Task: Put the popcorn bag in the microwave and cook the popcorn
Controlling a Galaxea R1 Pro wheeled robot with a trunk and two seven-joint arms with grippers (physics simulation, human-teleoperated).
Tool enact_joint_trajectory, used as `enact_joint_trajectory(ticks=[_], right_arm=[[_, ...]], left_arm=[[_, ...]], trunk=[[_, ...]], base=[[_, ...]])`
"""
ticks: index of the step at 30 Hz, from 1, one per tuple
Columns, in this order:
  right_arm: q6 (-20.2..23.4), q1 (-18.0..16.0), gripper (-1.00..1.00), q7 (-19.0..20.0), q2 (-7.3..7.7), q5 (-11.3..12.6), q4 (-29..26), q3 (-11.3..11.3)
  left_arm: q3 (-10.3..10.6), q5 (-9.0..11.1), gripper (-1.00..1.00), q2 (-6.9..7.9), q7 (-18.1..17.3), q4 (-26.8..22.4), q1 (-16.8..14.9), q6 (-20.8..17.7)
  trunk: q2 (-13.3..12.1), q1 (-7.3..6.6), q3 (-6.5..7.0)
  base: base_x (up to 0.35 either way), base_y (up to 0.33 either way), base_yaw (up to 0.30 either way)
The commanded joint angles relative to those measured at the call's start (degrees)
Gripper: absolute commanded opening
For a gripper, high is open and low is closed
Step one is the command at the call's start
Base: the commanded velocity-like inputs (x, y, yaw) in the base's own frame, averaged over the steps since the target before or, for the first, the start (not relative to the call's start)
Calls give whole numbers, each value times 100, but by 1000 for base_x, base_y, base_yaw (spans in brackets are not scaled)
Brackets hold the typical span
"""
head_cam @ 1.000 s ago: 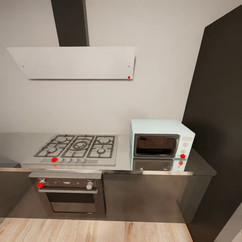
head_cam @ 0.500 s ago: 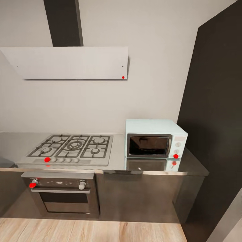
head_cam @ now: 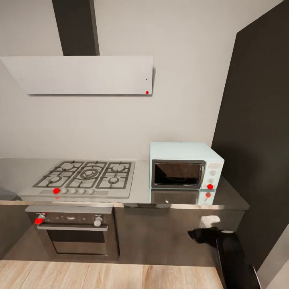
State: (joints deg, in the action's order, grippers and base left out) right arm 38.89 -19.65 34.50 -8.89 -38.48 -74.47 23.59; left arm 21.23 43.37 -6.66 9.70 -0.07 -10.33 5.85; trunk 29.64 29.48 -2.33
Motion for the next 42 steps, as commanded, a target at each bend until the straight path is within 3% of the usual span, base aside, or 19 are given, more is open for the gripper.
enact_joint_trajectory(ticks=[1, 3, 5, 8, 10, 11, 12, 14, 19, 23, 26, 33, 38, 42], right_arm=[[294, -5, 100, 194, -5, -67, -379, -31], [1280, -74, 100, 475, 28, -64, -1036, -93], [1846, -586, 100, 541, 79, -68, -1168, -99], [2111, -1318, 100, 527, 343, -79, -1197, -65], [2111, -1488, 100, 520, 528, -30, -1177, 25], [1896, -1518, 100, 516, 580, 111, -1001, 401], [1679, -1524, 100, 510, 593, 179, -876, 554], [665, -1531, 100, 378, 624, 324, -261, 1006], [-1126, -1533, 100, 231, 759, 370, 748, 1757], [-1964, -1533, 100, 218, 720, 375, 894, 1847], [-2320, -1531, 100, 216, 690, 688, 915, 1862], [-2485, -1532, 100, 201, 687, 803, 868, 1894], [-2506, -1529, 100, -207, 701, 806, 907, 1958], [-2511, -1525, 100, -264, 678, 778, 908, 1956]], left_arm=[[48, 40, 100, -2, 23, -1, -4, 13], [48, 40, 100, -2, 23, -2, -4, 13], [48, 40, 100, -2, 23, -2, -4, 13], [48, 40, 100, -2, 23, -2, -4, 13], [48, 40, 100, -2, 23, -2, -4, 13], [48, 40, 100, -2, 23, -2, -4, 13], [48, 40, 100, -2, 23, -2, -4, 13], [48, 40, 100, -2, 23, -2, -4, 13], [48, 40, 100, -2, 23, -2, -4, 13], [47, 40, 100, -2, 23, -2, -4, 13], [48, 40, 100, -2, 23, -2, -4, 13], [48, 32, 100, -2, 21, -2, -4, 16], [48, 31, 100, -2, 23, -2, -4, 13], [48, 31, 100, -2, 23, -2, -4, 20]], trunk=[[10, 3, -13], [10, 3, -13], [10, 3, -13], [10, 3, -13], [10, 3, -13], [10, 3, -13], [10, 3, -13], [10, 3, -13], [10, 3, -13], [10, 3, -13], [10, 3, -13], [10, 3, -13], [10, 3, -13], [10, 3, -13]], base=[[0, 0, 0], [0, 0, 0], [0, 0, 0], [0, 0, 0], [0, 0, 0], [0, 0, 0], [0, 0, 0], [0, 0, 0], [0, 0, 0], [0, 0, 0], [0, 0, 0], [0, 0, 0], [0, 0, 0], [0, 0, 0]])
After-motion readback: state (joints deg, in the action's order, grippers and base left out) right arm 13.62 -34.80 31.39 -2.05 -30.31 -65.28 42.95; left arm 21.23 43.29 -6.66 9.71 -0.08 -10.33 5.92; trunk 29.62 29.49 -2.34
